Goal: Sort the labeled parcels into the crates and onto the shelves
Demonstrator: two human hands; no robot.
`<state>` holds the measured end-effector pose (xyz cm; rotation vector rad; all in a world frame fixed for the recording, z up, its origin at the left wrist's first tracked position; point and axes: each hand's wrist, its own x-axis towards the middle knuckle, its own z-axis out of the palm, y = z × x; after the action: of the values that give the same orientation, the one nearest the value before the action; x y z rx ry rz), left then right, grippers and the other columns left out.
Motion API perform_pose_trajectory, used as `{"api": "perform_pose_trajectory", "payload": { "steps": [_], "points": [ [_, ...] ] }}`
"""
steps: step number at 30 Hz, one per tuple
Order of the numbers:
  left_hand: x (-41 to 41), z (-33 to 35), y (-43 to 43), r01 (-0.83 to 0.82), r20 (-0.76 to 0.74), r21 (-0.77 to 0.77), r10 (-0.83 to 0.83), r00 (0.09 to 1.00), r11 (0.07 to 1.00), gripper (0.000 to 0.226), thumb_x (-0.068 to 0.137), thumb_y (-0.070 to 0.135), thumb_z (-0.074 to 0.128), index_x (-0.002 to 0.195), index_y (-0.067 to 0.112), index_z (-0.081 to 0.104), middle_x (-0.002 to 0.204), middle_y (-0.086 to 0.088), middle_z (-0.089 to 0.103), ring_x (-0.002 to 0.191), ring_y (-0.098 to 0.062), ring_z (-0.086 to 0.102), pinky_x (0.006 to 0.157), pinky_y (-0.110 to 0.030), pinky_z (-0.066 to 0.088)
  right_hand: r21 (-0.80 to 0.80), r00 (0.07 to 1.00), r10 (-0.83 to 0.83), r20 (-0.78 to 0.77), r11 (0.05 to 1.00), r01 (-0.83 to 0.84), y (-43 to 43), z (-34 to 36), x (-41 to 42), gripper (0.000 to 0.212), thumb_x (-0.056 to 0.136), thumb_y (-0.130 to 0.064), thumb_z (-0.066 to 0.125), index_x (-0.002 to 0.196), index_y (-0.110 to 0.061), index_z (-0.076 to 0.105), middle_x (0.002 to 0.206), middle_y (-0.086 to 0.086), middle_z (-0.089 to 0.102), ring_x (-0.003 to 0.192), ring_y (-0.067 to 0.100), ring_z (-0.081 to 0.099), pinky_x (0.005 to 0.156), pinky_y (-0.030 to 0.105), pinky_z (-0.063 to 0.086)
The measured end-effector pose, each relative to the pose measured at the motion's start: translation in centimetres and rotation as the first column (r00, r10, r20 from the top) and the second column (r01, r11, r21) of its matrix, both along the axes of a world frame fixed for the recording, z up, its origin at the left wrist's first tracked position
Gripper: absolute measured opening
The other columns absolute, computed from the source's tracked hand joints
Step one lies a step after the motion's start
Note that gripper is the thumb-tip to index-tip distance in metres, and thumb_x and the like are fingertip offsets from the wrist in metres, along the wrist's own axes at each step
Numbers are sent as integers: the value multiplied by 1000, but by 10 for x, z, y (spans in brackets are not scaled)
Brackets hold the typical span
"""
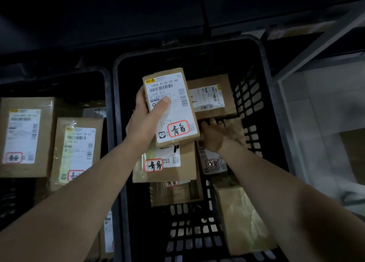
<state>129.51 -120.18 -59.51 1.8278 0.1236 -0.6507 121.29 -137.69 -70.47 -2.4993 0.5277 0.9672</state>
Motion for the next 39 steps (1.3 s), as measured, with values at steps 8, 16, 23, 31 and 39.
{"api": "perform_pose_trajectory", "payload": {
  "steps": [8,16,23,31,39],
  "points": [
    [-7,5,2,20,-14,-18,-21,1000,1000,84,64,68,66,136,50,29,113,21,65,98,-13,68,92,-49,50,11,975,201,-99,980,-201,-11,53,6,81,80,-45,70,143,-16,27,146,14,36,139,37,19,101,45,37],
    [-19,17,12,128,2,-23,-128,992,991,90,73,58,69,144,46,14,127,16,58,102,-10,66,94,-45,50,-168,969,245,-38,954,-248,-1,73,-22,62,83,-43,66,136,-23,41,138,11,35,133,36,27,105,49,32],
    [-42,63,38,205,46,-109,-201,979,973,99,86,12,66,149,37,-6,130,8,53,112,-8,57,89,-27,48,-148,940,-143,310,969,196,9,147,-54,70,77,-46,71,131,-13,41,127,12,45,119,37,45,89,43,45],
    [-106,120,97,431,262,66,-433,862,900,66,77,15,76,117,36,28,104,13,59,95,-2,58,72,-17,47,-186,823,-271,500,894,408,50,233,-122,67,73,-63,64,119,-17,46,120,5,51,111,31,52,75,37,44],
    [-135,141,125,389,357,387,-525,773,836,72,77,26,76,128,32,25,112,-1,51,85,-21,56,61,-28,42,-30,915,-272,298,955,294,83,254,-161,69,72,-52,74,125,-16,47,115,4,57,104,24,56,83,39,49]
  ]
}}
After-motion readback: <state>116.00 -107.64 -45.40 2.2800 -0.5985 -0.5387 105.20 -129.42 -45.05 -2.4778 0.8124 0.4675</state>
